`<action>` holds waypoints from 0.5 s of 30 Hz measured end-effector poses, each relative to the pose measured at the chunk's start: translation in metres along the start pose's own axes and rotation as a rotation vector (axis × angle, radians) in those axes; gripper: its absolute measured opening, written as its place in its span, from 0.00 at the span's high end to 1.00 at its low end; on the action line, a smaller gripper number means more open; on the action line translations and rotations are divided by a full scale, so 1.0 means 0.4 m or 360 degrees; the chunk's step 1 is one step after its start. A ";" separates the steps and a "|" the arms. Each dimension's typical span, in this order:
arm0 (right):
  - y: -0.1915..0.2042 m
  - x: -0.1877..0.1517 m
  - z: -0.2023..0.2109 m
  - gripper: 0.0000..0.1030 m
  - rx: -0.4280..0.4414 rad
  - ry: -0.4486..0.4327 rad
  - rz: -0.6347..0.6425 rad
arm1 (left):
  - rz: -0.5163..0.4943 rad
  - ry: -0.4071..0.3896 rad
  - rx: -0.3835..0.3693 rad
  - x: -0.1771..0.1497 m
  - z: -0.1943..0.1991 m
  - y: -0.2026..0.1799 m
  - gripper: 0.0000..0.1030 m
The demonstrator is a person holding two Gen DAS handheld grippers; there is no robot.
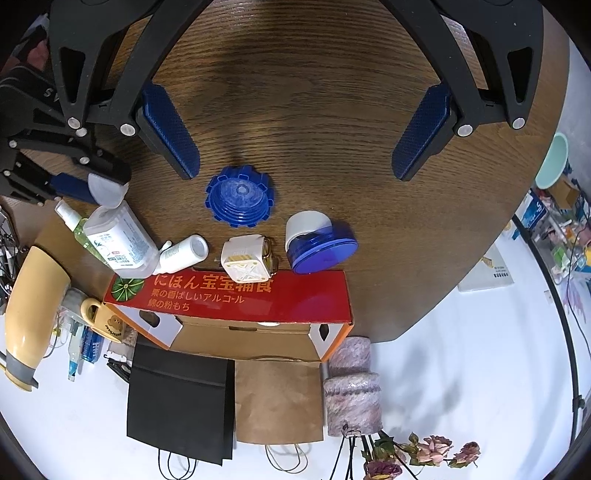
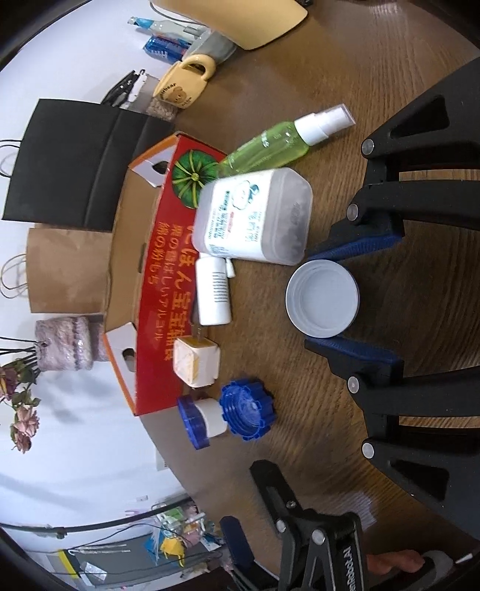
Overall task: Organize rigid objects
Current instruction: 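Grasp small white ridged cap with right tool while left tool approaches blue gear cap, then close left tool on blue gear cap while right tool lifts white cap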
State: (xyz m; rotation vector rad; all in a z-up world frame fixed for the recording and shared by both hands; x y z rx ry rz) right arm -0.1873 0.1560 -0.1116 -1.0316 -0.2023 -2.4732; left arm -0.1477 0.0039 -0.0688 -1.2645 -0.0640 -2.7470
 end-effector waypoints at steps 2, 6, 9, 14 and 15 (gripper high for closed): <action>-0.008 0.006 0.008 0.57 -0.0001 -0.0028 -0.0017 | -0.0005 0.0009 0.0010 0.000 -0.005 -0.002 0.00; -0.022 0.017 0.024 0.57 -0.0013 -0.0090 -0.0041 | -0.0021 0.0046 0.0025 -0.001 -0.022 -0.012 0.00; -0.033 0.025 0.031 0.57 -0.0024 -0.0122 -0.0053 | -0.0023 0.0084 0.0022 0.001 -0.038 -0.021 0.00; -0.052 0.036 0.040 0.57 -0.0048 -0.0166 -0.0054 | -0.0007 0.0147 0.0012 0.006 -0.071 -0.043 0.00; -0.057 0.038 0.041 0.57 -0.0050 -0.0173 -0.0056 | -0.0003 0.0154 0.0014 0.008 -0.077 -0.047 0.00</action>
Point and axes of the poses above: each gripper's, at about its wrist camera, not at the fingertips, and z roughly against the way its jaws point, y to its left, x to its top, the point moved 3 cm from there along -z, roughly the way its jaws point, and after that the axes turned 1 degree about z, right-handed, at the moved point
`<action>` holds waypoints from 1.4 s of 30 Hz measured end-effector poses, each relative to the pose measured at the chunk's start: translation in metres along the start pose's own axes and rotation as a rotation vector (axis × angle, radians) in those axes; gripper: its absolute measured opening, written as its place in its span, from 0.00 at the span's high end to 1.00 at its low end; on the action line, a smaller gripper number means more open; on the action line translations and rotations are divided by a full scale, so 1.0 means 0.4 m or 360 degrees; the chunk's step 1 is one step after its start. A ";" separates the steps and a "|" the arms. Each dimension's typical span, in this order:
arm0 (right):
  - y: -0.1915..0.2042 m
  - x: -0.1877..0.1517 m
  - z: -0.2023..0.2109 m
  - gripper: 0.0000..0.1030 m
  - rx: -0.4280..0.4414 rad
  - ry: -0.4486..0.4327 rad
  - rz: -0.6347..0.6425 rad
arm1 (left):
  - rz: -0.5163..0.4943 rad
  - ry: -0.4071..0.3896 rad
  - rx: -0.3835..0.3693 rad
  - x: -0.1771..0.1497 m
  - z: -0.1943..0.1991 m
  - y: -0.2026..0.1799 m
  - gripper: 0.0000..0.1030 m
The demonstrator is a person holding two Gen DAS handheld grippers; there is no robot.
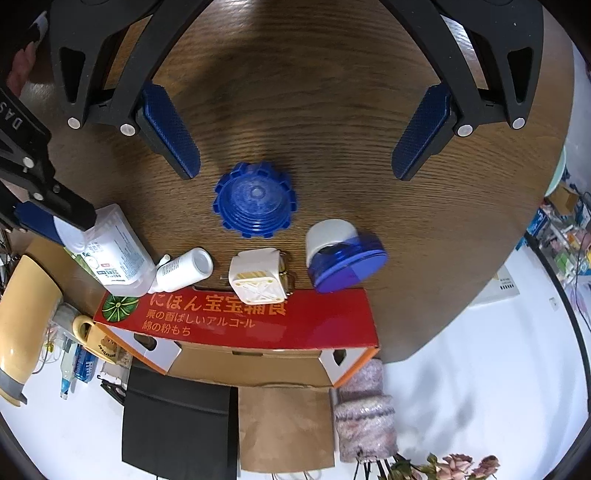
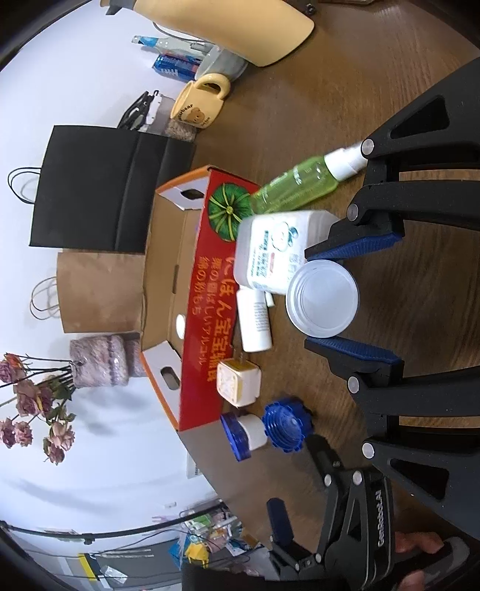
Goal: Organize rigid objects
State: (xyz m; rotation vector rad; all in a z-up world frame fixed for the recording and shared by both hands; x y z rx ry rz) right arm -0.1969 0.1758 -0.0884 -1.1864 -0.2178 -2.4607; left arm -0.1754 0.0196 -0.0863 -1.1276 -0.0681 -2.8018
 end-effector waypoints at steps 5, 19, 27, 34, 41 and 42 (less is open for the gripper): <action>-0.020 0.008 -0.004 0.57 -0.0014 -0.0022 0.0000 | 0.0043 0.0039 0.0029 0.015 -0.031 -0.015 0.00; -0.046 0.011 0.003 0.56 -0.0069 -0.0057 -0.0041 | 0.0038 0.0079 0.0040 0.037 -0.066 -0.065 0.22; -0.043 0.006 0.000 0.56 -0.0082 -0.0053 -0.0036 | 0.0026 0.0107 -0.0011 0.033 -0.068 -0.074 0.51; -0.036 0.004 0.009 0.56 -0.0091 -0.0076 -0.0022 | 0.0005 0.0018 -0.0032 0.034 -0.032 -0.077 0.51; -0.031 0.005 0.030 0.56 -0.0113 -0.0133 -0.0022 | 0.0013 -0.0035 -0.0045 0.039 -0.008 -0.073 0.51; -0.030 0.006 0.033 0.56 -0.0116 -0.0138 -0.0022 | 0.0013 -0.0042 -0.0045 0.040 -0.006 -0.074 0.51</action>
Point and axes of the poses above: each gripper's, at about its wrist camera, not at the fingertips, and z roughly against the way its jaws point, y to its left, x to its top, the point moved 3 cm from there along -z, roughly the way its jaws point, and after that the axes turned 1 degree about z, right-handed, at the moved point
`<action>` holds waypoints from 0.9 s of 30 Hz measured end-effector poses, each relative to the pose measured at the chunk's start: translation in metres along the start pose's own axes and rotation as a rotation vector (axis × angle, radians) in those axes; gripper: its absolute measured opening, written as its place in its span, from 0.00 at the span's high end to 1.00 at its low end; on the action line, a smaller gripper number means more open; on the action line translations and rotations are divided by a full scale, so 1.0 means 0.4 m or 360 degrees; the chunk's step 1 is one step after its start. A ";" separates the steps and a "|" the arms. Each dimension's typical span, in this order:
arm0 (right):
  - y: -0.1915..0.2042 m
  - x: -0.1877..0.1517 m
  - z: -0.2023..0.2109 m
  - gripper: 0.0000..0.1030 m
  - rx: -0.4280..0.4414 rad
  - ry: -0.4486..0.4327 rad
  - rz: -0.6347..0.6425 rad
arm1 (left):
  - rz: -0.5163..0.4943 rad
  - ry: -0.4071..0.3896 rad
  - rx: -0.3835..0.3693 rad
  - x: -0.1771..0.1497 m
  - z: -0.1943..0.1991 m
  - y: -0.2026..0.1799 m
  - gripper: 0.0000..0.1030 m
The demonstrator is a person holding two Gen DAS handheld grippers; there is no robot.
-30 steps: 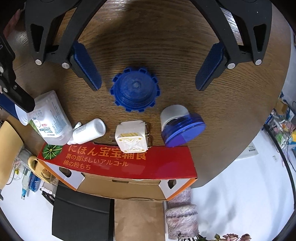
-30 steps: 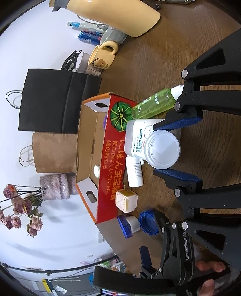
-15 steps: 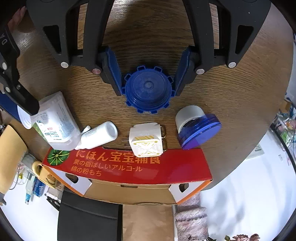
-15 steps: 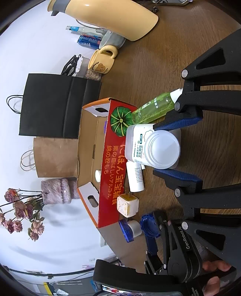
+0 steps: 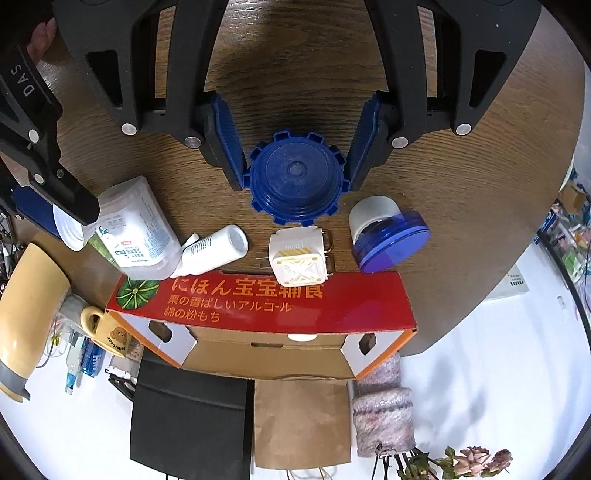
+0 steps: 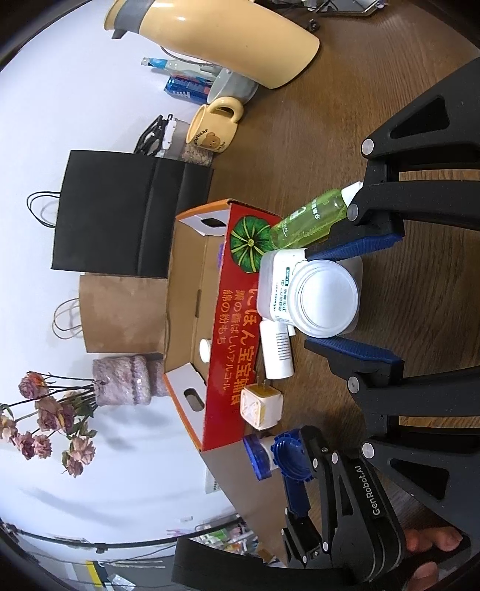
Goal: Organize rigid objects
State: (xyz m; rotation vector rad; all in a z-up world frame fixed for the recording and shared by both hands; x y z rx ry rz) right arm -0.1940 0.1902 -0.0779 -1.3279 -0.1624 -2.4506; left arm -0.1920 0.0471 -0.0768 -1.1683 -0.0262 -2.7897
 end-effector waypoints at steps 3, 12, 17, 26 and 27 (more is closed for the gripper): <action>-0.001 0.005 0.004 0.56 -0.0008 -0.0011 -0.0006 | 0.0001 -0.0025 -0.0006 0.002 0.011 0.000 0.51; -0.018 0.023 0.016 0.56 -0.0031 -0.0041 -0.0050 | -0.0001 -0.0067 -0.0006 0.020 0.035 0.006 0.51; -0.017 0.040 0.025 0.57 -0.0036 -0.0056 -0.0039 | -0.0013 -0.0083 0.0000 0.036 0.046 0.012 0.51; -0.004 0.080 0.029 0.56 -0.0033 -0.0083 -0.0011 | -0.0015 -0.0154 0.0002 0.085 0.077 0.025 0.51; 0.000 0.087 0.030 0.56 -0.0039 -0.0092 -0.0001 | -0.0016 -0.0165 0.0006 0.091 0.080 0.025 0.51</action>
Point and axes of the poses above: each gripper's, at about its wrist camera, not at the fingertips, and z roughly against the way its jaws point, y to its left, x to its top, the point moved 3 cm from there along -z, roughly the way its jaws point, and after that the axes turned 1 degree about z, right-handed, at the moved point
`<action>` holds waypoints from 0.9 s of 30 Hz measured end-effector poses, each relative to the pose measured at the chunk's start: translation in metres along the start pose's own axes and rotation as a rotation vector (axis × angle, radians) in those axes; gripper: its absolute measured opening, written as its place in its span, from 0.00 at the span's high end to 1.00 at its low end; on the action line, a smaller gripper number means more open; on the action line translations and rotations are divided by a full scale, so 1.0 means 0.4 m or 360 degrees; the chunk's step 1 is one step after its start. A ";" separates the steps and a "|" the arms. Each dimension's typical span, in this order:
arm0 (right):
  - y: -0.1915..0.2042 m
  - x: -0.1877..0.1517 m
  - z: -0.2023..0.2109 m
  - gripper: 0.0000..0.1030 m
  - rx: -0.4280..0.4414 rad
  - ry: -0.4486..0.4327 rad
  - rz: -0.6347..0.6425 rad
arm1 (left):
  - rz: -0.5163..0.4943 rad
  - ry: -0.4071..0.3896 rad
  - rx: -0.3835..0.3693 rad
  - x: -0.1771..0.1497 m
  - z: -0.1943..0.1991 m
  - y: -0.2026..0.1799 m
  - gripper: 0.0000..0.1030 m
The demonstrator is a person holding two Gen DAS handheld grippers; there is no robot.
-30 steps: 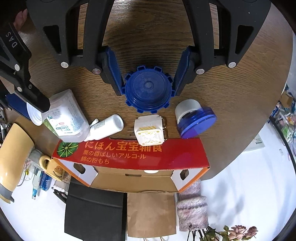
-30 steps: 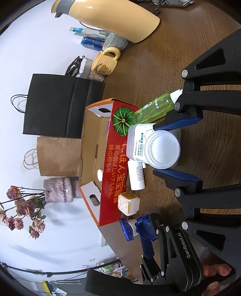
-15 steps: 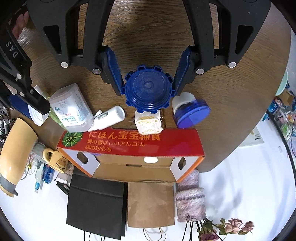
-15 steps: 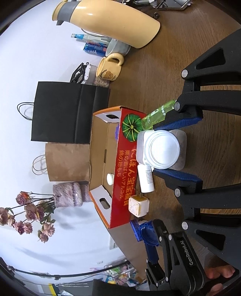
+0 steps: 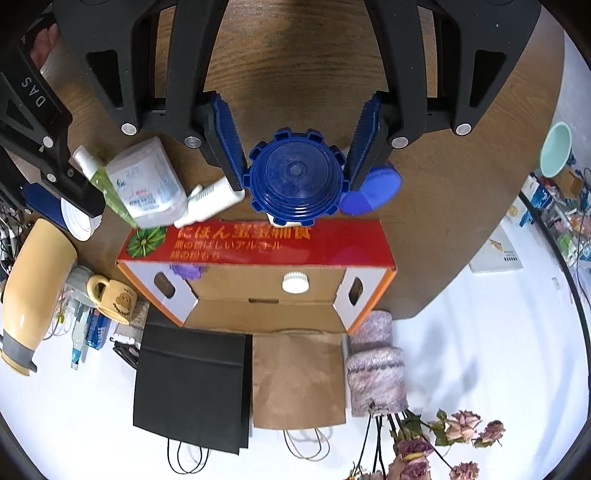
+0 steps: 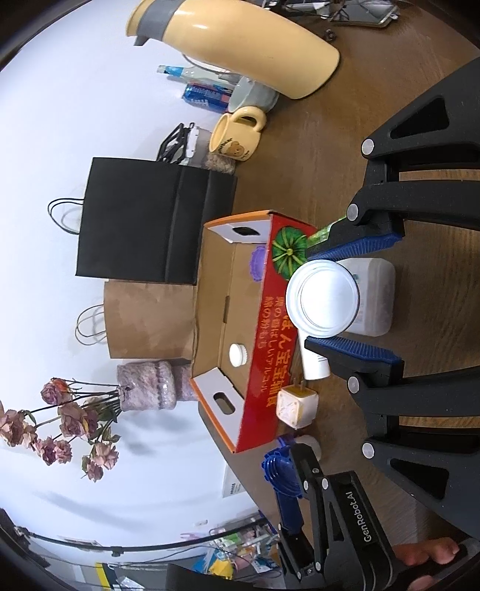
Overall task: Organize rigid objects
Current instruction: 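Carry blue gear cap and white ridged cap over the cardboard box with both tools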
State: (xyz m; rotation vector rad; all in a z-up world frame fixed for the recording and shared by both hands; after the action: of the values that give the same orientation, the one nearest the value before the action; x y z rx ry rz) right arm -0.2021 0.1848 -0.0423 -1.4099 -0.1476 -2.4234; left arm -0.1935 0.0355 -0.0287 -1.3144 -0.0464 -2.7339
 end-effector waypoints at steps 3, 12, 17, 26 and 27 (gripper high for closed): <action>0.007 0.020 0.000 0.56 -0.0006 -0.0027 0.0018 | 0.0006 -0.0035 0.0002 0.025 0.005 0.004 0.51; 0.016 0.066 -0.029 0.56 -0.0012 -0.0068 0.0016 | 0.0056 -0.0098 -0.0006 0.088 -0.005 0.017 0.51; 0.013 0.100 -0.050 0.56 -0.0016 -0.0097 0.0004 | 0.0076 -0.0097 -0.0010 0.115 -0.025 0.023 0.51; 0.001 0.157 -0.098 0.56 0.0031 -0.0110 -0.0053 | 0.0101 -0.0138 -0.0013 0.172 -0.057 0.018 0.51; -0.001 0.163 -0.106 0.56 0.0034 -0.0111 -0.0056 | 0.0105 -0.0140 -0.0015 0.177 -0.060 0.019 0.51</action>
State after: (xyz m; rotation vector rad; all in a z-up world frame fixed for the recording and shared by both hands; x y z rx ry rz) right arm -0.2668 0.1593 -0.0076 -1.4948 -0.2163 -2.3945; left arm -0.2551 0.0203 0.0113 -1.4123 0.0030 -2.6238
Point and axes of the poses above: each gripper's, at about its wrist camera, not at the fingertips, and z roughly against the way its jaws point, y to its left, x to its top, the point moved 3 cm from there along -z, roughly the way its jaws point, and after that the axes turned 1 degree about z, right-handed, at the moved point
